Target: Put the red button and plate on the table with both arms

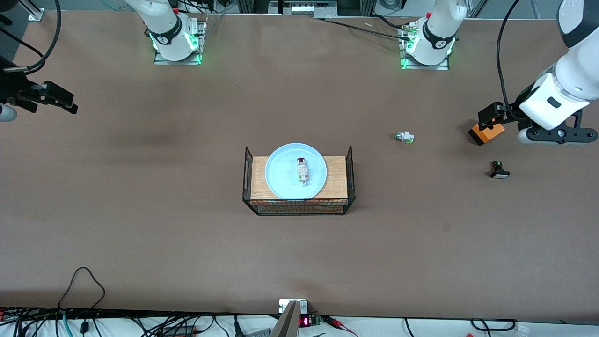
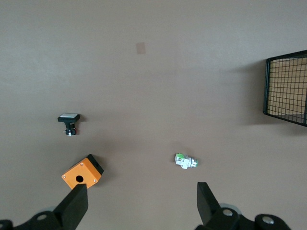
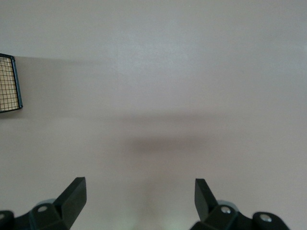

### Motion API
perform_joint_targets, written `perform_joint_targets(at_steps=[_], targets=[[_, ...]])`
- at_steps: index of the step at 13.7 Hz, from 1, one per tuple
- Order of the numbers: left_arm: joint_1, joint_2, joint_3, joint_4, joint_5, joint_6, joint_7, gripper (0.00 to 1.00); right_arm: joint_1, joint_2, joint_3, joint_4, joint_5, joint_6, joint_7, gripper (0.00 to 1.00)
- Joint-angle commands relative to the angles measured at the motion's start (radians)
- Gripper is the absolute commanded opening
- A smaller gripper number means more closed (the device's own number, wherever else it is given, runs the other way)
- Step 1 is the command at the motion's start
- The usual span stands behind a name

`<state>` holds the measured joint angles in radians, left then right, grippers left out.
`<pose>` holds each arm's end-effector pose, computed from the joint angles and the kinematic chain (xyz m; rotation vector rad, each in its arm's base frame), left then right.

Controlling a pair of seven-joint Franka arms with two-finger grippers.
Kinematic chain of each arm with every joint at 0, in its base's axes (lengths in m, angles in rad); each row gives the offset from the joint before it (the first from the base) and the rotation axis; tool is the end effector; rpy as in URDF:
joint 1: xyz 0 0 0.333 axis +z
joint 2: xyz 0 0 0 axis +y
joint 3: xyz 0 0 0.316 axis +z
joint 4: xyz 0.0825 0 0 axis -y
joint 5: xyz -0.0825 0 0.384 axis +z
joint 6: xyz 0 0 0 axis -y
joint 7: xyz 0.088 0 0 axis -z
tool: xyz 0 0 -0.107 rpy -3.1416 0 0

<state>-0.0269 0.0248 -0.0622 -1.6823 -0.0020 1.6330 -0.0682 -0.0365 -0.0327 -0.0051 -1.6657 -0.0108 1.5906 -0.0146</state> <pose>0.5596 -0.0498 0.5632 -3.1370 0.0325 0.1163 0.5434 -0.0238 0.5994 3.1312 -0.0416 -0.0668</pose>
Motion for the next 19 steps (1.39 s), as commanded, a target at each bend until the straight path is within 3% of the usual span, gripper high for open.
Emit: perform_joint_targets(at_steps=[1, 5, 7, 9, 11, 15, 19], targets=[[-0.007, 0.040, -0.048, 0.088, -0.015, -0.077, 0.013, 1.00, -0.005, -0.001, 0.001, 0.012, 0.008, -0.015, -0.016, 1.00], [-0.034, 0.153, -0.188, 0.251, -0.049, -0.172, -0.085, 1.00, -0.005, -0.001, 0.001, 0.012, 0.008, -0.015, -0.016, 1.00], [-0.108, 0.210, -0.231, 0.300, -0.050, -0.171, -0.242, 1.00, -0.005, -0.001, 0.001, 0.012, 0.008, -0.015, -0.016, 1.00], [-0.213, 0.306, -0.234, 0.413, -0.050, -0.160, -0.388, 1.00, -0.005, -0.001, 0.001, 0.012, 0.008, -0.015, -0.016, 1.00], [-0.301, 0.398, -0.229, 0.505, -0.047, -0.078, -0.474, 1.00, -0.005, -0.001, 0.001, 0.012, 0.008, -0.015, -0.016, 1.00], [-0.409, 0.555, -0.219, 0.512, -0.036, 0.254, -0.648, 1.00, -0.005, -0.001, 0.001, 0.012, 0.008, -0.015, -0.016, 1.00], [-0.442, 0.664, -0.215, 0.512, -0.012, 0.413, -0.708, 1.00, -0.005, -0.001, 0.001, 0.012, 0.008, -0.014, -0.016, 1.00]])
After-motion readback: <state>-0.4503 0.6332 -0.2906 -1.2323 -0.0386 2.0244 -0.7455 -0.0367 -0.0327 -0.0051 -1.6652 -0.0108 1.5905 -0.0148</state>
